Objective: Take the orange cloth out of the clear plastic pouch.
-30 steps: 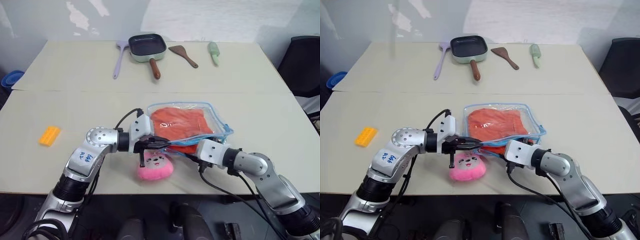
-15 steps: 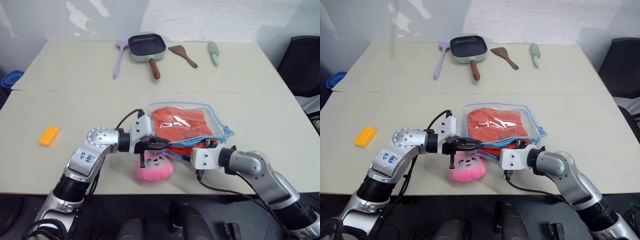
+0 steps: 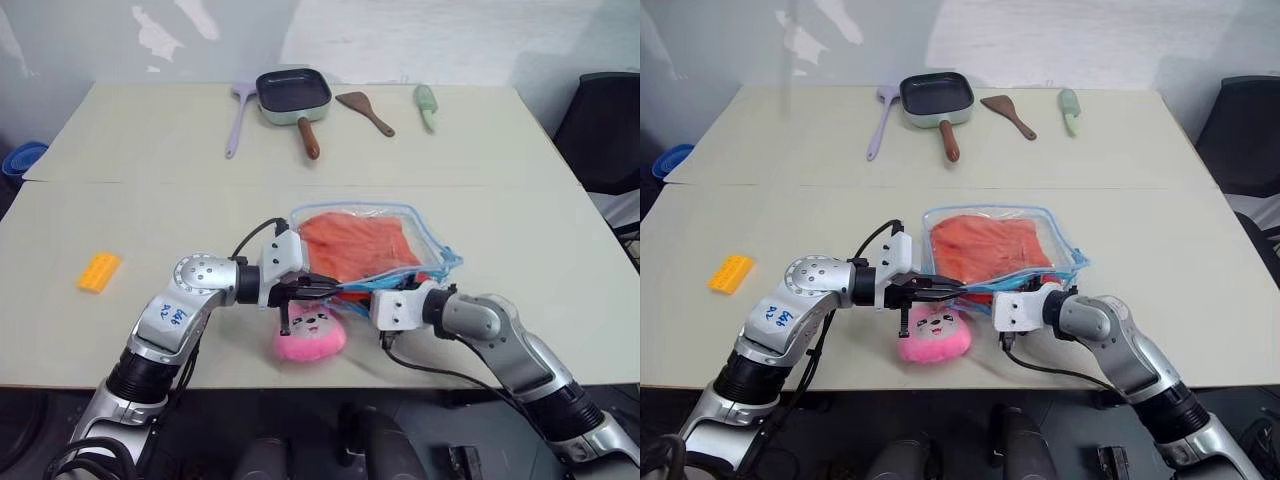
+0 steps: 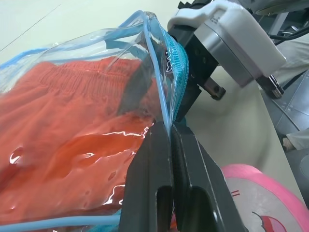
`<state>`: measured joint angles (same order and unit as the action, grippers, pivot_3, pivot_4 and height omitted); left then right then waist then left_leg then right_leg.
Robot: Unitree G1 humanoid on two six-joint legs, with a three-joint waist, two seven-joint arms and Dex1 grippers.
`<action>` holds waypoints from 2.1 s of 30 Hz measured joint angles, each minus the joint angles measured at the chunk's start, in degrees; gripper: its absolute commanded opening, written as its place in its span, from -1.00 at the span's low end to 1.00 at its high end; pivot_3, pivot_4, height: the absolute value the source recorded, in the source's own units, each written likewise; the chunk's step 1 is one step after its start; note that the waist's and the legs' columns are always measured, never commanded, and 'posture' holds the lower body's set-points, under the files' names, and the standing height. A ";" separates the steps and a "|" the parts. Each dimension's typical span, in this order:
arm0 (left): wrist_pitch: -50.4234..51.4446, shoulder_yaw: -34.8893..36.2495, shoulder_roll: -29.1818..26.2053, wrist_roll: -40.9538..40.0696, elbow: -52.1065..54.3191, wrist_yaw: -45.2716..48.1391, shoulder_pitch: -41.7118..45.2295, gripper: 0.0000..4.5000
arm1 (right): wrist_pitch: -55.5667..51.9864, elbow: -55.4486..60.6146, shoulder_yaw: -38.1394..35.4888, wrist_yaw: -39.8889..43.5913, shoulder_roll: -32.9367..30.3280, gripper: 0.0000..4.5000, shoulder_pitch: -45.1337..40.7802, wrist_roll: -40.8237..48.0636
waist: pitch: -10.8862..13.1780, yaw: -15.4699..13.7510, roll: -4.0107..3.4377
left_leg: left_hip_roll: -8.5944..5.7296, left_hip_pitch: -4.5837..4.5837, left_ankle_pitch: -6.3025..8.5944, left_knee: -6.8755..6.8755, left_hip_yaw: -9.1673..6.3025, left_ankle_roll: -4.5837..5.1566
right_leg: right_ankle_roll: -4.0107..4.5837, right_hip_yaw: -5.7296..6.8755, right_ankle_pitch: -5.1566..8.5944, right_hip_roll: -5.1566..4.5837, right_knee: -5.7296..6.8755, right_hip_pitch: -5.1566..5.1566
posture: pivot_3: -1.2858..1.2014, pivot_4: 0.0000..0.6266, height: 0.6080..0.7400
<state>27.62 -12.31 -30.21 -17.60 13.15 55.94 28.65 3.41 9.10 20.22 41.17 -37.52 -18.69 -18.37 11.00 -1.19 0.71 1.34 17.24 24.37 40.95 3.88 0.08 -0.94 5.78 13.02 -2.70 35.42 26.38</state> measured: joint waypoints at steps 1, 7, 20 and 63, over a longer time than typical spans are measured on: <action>0.00 0.01 0.01 0.00 0.00 -0.07 0.00 -1.00 | 0.28 -0.35 0.07 -0.11 0.00 -0.91 0.00 -0.24 | 0.00 0.00 0.00 | 0.00 0.00 0.00 0.00 0.00 0.00 | 0.00 0.00 0.00 0.00 0.00 0.00 | 0.03 -0.52 1.00; 2.34 0.87 0.90 -0.87 -0.03 -1.30 0.36 -1.00 | 1.81 -1.03 0.06 -0.16 -0.34 -0.98 0.00 -1.85 | 0.00 0.00 0.00 | 0.00 0.00 0.00 0.01 0.00 0.00 | 0.00 0.00 0.00 -0.02 0.00 -0.01 | 0.03 -0.52 1.00; 4.78 0.16 6.10 0.33 -3.50 -8.49 4.95 -1.00 | 13.75 0.86 0.94 -0.31 -7.91 -0.98 0.80 -10.98 | -0.03 -0.24 0.01 | -0.04 -0.01 0.01 0.01 -0.06 0.00 | -0.01 0.05 0.00 -0.09 -0.12 -0.05 | 0.03 -0.52 1.00; -21.24 0.39 -11.11 8.10 -6.70 10.06 -4.64 -1.00 | -12.81 -4.44 -32.54 -10.05 -5.96 -0.98 21.73 13.48 | -0.01 0.65 -0.19 | 0.29 -0.29 -0.02 -0.42 0.23 -0.38 | 0.29 0.04 0.11 0.13 -0.23 -0.35 | 0.03 -0.52 1.00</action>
<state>6.37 -11.92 -41.32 -9.50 6.45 66.00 24.01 -9.40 4.67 -12.32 31.11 -43.48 3.03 -4.89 10.99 -0.54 0.52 1.63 16.95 24.35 40.53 4.11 -0.30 -0.65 5.82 13.13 -2.57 35.19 26.03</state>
